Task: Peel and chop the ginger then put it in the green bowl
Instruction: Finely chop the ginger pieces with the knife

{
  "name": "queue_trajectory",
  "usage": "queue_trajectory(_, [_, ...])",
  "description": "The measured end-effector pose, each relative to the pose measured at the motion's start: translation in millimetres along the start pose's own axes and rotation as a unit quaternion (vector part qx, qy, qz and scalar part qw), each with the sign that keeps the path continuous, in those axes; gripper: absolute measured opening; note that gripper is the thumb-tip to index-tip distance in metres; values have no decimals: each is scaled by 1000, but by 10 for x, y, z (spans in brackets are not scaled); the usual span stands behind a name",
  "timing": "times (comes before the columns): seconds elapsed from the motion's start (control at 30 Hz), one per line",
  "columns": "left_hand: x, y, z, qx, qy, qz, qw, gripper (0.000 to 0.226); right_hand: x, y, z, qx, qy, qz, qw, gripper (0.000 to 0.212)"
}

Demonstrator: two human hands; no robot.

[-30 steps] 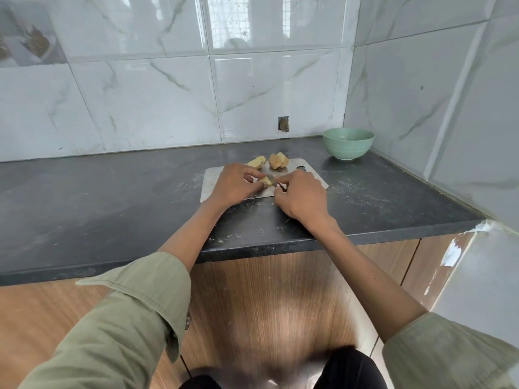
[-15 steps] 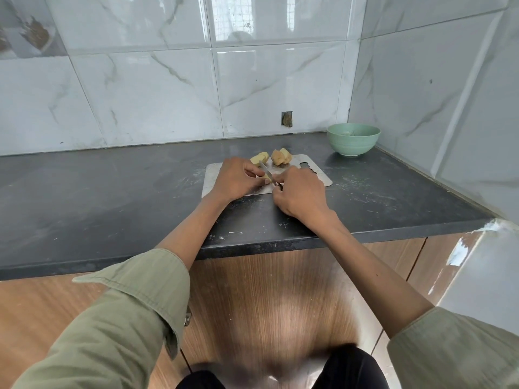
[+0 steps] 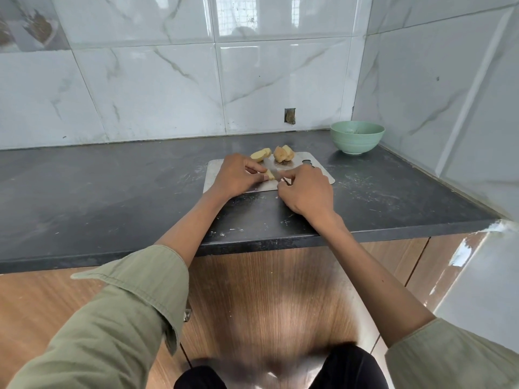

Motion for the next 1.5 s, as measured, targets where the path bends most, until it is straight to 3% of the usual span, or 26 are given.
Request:
queue_trajectory(0.63, [-25, 21, 37, -12, -19, 8, 1000, 8, -12, -54, -124, -27, 30, -15, 999, 40])
queue_trajectory(1.13, [-19, 10, 40, -14, -18, 0, 1000, 11, -32, -47, -199, -68, 43, -12, 997, 38])
queue_trajectory(1.4, [-16, 16, 42, -2, -32, 1, 999, 12, 119, -153, -174, -64, 23, -62, 996, 26])
queue_trajectory(1.5, [-37, 20, 58, -9, -37, 6, 999, 10, 159, -167, -155, -56, 25, -67, 996, 32])
Point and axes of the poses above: each hand's wrist, its own x-axis towards the middle knuckle, its own y-axis out of the back of the hand, z = x × y, the point moved 8 cm from there along x, towards the middle knuckle, and after that the axes turned 10 degrees about y, right-handed, at the moved point
